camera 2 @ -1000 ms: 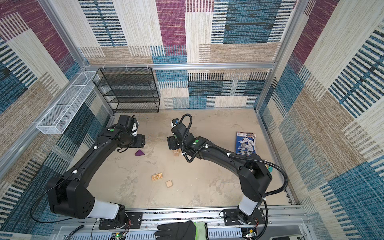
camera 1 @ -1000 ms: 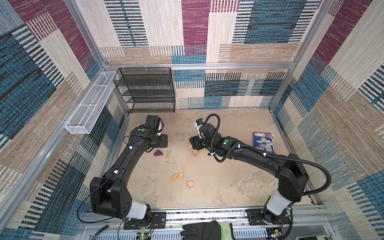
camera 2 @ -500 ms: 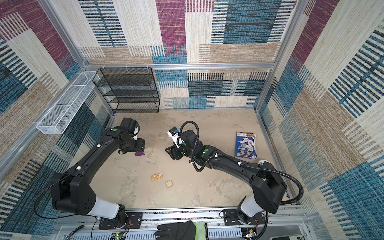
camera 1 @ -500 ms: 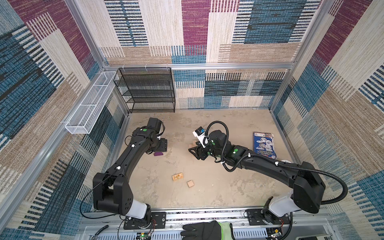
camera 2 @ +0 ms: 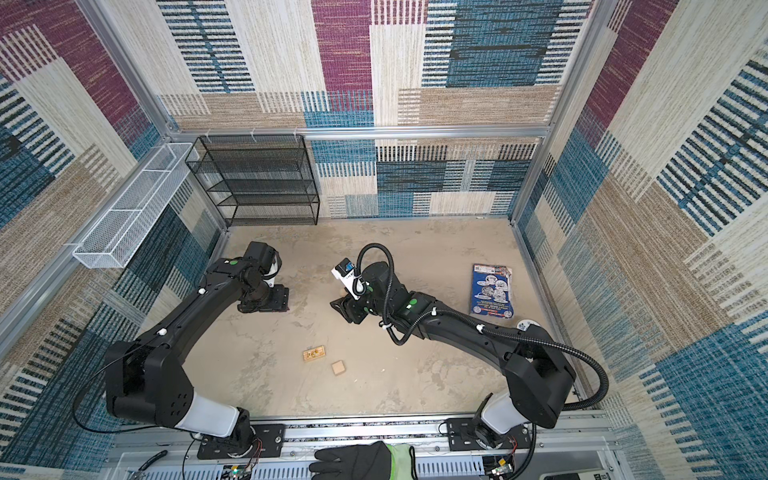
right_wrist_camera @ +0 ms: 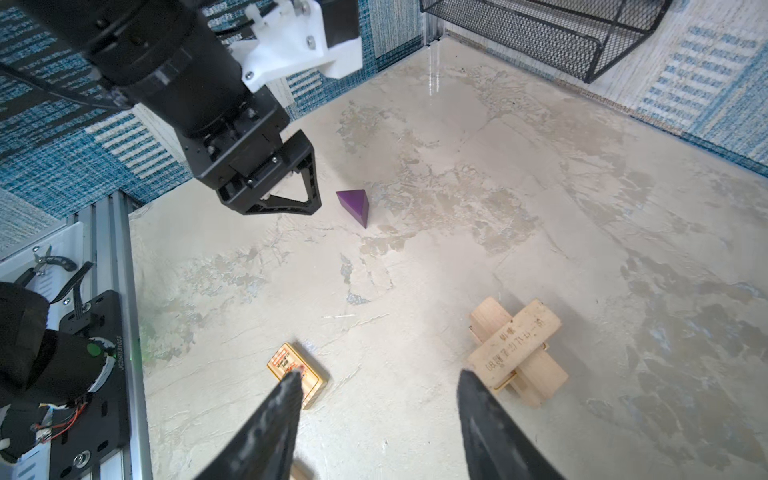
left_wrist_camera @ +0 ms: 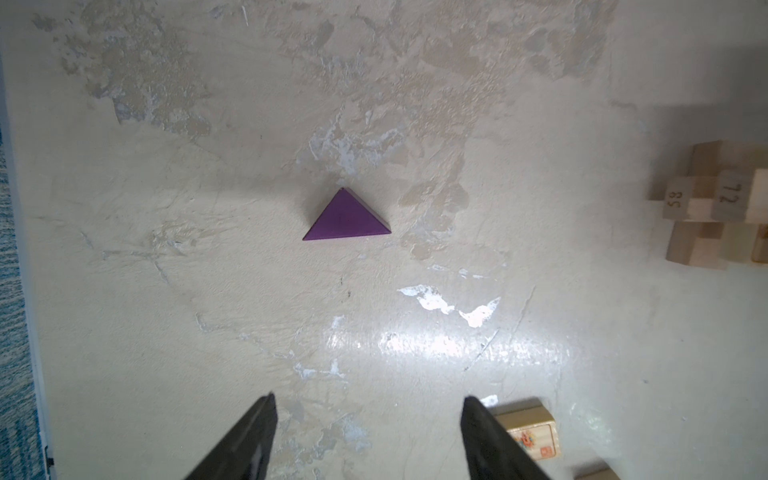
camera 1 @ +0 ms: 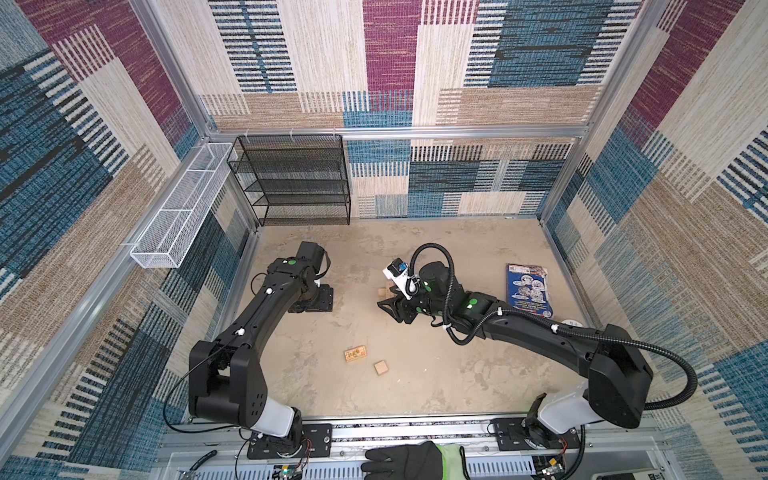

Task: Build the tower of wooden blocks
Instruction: 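Swing the open right gripper over the dragon-printed block nearer the robot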

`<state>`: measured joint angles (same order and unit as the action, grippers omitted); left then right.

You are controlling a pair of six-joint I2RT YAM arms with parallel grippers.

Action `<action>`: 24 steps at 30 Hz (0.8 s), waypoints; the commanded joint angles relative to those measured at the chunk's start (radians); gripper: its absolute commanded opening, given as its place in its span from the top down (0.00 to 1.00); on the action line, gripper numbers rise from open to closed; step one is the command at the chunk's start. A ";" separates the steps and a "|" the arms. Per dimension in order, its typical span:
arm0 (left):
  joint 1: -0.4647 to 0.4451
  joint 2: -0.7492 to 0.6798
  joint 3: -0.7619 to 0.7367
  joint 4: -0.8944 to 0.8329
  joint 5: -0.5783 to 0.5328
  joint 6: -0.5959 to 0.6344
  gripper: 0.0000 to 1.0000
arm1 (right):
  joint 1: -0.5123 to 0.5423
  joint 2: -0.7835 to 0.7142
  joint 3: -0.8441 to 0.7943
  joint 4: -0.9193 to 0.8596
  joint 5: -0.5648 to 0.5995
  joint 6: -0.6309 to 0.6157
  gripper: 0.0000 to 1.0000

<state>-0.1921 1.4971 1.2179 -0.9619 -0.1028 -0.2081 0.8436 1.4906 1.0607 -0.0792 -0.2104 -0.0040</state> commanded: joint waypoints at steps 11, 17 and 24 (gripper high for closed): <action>0.000 -0.094 -0.110 0.060 0.096 0.120 0.27 | 0.041 0.051 0.006 -0.016 -0.142 -0.281 0.55; 0.000 -0.091 -0.145 0.092 0.104 0.130 0.27 | 0.109 0.167 0.070 -0.069 -0.155 -0.384 0.52; 0.000 -0.064 -0.133 0.090 0.085 0.114 0.28 | 0.178 0.303 0.137 -0.100 -0.119 -0.458 0.49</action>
<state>-0.1925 1.4265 1.0771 -0.8803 -0.0170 -0.1013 1.0092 1.7672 1.1820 -0.1711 -0.3397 -0.4099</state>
